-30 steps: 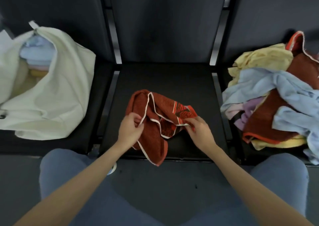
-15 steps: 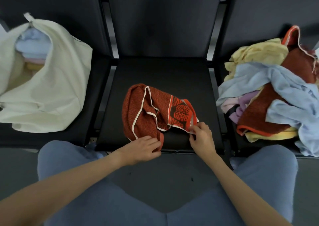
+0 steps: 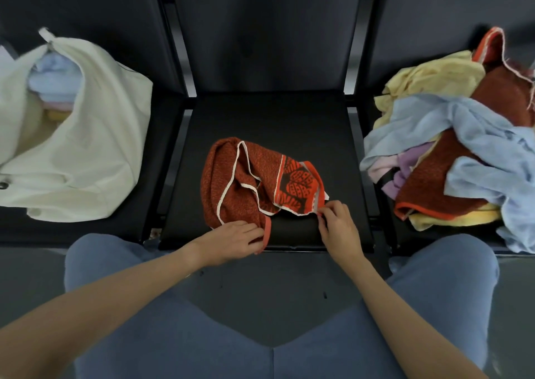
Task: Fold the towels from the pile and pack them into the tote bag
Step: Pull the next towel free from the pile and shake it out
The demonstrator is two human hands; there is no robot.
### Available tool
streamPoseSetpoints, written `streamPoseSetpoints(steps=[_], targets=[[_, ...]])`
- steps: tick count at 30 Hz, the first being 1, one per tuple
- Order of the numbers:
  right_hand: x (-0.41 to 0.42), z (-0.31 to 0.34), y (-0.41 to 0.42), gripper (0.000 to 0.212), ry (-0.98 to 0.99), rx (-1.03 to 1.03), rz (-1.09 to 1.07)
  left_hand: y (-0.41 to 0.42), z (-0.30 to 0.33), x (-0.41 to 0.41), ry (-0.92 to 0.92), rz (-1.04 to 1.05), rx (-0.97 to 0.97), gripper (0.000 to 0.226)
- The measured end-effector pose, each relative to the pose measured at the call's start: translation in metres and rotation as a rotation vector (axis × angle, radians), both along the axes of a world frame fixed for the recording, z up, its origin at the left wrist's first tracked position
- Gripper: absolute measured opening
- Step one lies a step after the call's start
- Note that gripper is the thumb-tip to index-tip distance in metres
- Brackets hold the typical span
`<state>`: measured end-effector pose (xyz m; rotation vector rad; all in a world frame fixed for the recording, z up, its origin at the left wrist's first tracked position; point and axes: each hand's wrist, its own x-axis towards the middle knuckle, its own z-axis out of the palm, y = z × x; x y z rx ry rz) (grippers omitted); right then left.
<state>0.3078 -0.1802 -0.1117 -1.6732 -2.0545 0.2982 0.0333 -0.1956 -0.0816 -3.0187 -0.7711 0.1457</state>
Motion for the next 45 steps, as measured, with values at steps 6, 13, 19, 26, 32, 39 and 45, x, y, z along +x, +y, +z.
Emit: streamPoseSetpoints(steps=[6,13,19,26,32,39,45], targets=[[-0.012,0.016,-0.007,0.019,0.408,-0.118,0.026,0.002,0.005,0.015,-0.353,0.441,-0.344,0.015],[-0.031,0.032,-0.012,0.029,0.701,-0.214,0.073,0.012,0.031,0.037,-0.825,0.968,-0.868,0.023],[-0.033,0.038,-0.017,0.028,0.603,-0.145,0.247,0.021,0.033,0.043,-0.696,1.050,-0.953,0.026],[-0.035,0.035,-0.021,0.033,0.402,-0.155,0.392,0.028,0.035,0.046,-0.765,1.116,-0.970,0.038],[-0.036,0.033,-0.015,0.012,0.408,-0.062,0.336,0.041,0.047,0.043,-0.862,1.163,-0.880,0.025],[-0.034,0.030,-0.018,0.012,0.420,-0.096,0.249,0.116,0.051,0.000,-0.773,1.316,-0.129,0.018],[-0.035,0.031,-0.020,0.009,0.427,-0.040,0.221,0.146,0.041,0.000,-0.565,1.264,-0.270,0.023]])
